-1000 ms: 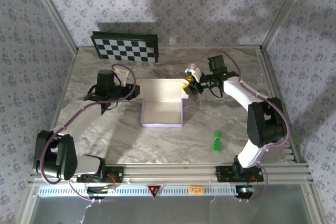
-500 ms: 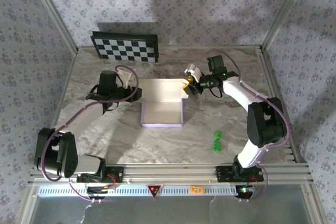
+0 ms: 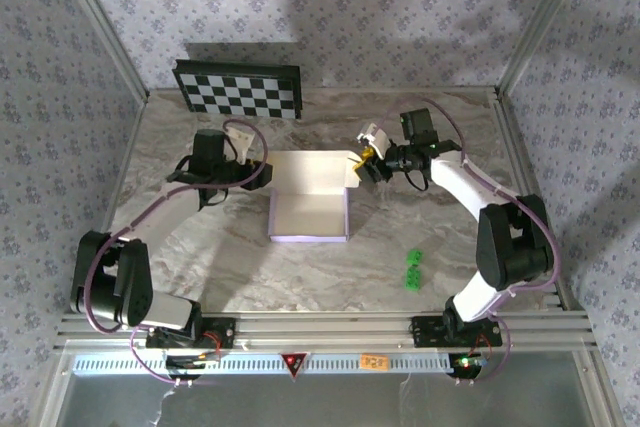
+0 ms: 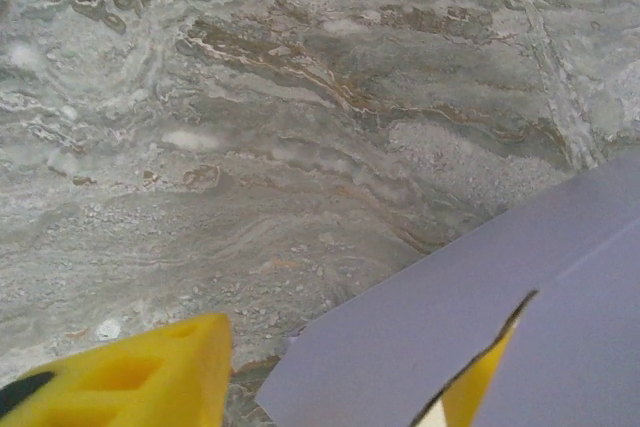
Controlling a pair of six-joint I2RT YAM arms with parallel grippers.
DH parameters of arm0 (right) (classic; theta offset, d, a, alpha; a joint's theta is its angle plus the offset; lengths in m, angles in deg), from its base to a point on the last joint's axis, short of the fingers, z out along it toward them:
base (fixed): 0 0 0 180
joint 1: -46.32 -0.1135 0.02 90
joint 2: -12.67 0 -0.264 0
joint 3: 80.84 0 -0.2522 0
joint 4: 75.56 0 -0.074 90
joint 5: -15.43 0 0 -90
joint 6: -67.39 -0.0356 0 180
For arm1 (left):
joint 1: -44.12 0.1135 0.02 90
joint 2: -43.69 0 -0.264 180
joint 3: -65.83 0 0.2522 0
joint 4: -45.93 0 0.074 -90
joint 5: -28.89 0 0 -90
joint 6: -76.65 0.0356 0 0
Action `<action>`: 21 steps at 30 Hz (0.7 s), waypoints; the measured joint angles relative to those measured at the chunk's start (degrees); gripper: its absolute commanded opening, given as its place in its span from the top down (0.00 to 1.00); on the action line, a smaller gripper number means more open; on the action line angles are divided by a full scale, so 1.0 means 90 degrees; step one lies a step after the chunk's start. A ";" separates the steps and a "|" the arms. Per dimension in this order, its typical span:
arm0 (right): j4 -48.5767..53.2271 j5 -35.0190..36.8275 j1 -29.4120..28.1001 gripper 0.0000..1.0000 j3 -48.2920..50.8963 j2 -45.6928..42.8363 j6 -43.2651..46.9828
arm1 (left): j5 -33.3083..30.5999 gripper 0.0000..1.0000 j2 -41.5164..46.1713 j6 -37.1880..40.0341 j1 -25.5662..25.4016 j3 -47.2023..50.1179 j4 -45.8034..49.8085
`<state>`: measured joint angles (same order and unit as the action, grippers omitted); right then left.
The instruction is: Fold the paper box
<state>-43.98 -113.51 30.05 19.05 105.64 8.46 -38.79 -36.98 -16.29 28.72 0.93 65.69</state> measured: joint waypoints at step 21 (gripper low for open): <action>-0.0126 0.0588 -0.0202 1.00 0.0092 -0.0209 -0.0680 | -0.0238 0.88 0.0017 0.0177 -0.0333 -0.0119 0.0289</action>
<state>-45.12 -108.22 28.24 19.88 103.76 2.34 -40.93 -36.82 -14.69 25.73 -0.14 68.29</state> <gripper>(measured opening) 0.052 0.138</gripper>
